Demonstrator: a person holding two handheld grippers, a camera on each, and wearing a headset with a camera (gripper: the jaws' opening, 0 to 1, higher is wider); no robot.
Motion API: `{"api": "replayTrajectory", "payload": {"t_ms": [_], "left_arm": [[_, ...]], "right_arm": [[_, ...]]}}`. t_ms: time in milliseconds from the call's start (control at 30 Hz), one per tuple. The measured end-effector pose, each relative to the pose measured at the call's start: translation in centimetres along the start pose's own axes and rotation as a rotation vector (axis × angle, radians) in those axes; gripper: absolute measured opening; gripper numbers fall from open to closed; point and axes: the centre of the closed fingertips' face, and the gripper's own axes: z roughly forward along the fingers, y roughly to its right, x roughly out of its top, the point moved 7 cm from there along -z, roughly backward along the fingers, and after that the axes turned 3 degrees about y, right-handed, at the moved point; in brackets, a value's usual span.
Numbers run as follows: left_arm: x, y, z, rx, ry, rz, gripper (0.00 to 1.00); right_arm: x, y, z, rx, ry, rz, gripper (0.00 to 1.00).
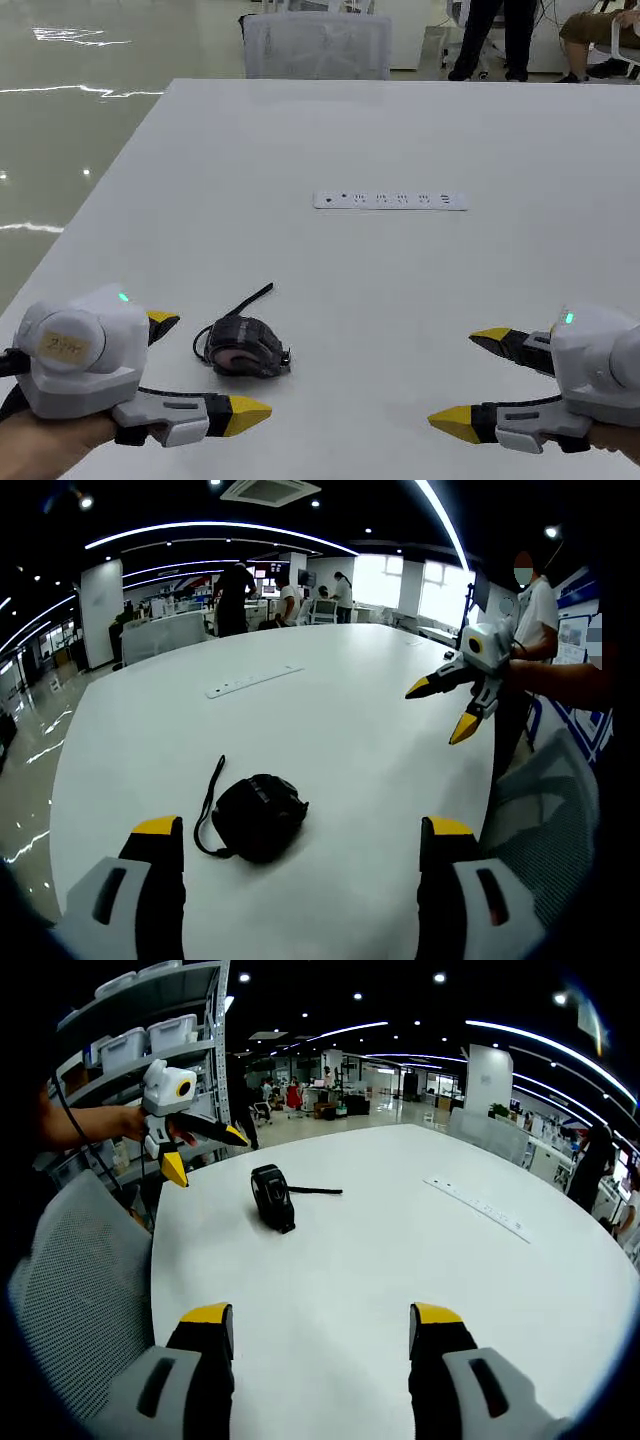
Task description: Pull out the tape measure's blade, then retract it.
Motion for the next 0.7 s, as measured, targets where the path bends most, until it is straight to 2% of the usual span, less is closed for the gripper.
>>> {"api": "replayTrajectory", "payload": {"t_ms": [167,400,433,500,700], "left_arm": [[-0.6,-0.2,-0.3,0.002,-0.015,0.010,0.97],[-0.4,0.2,-0.8,-0.007,-0.002,0.032,0.99],[-0.8,-0.3,-0.7,-0.010,0.003,0.029,0.99],[-0.7,0.0,-0.9,-0.007,0.001,0.029,0.99],[-1.4,-0.1,-1.3,-0.007,0.002,0.028,0.99]], "right_arm": [[-0.5,0.3,-0.6,0.002,0.014,0.008,0.78],[-0.9,0.2,-1.3,0.009,0.037,0.028,0.83],[-0.8,0.0,-1.4,0.011,0.044,0.029,0.84],[-0.9,-0.2,-1.5,0.013,0.046,0.033,0.84],[-1.3,0.0,-1.4,0.019,0.042,0.032,0.87]]}}
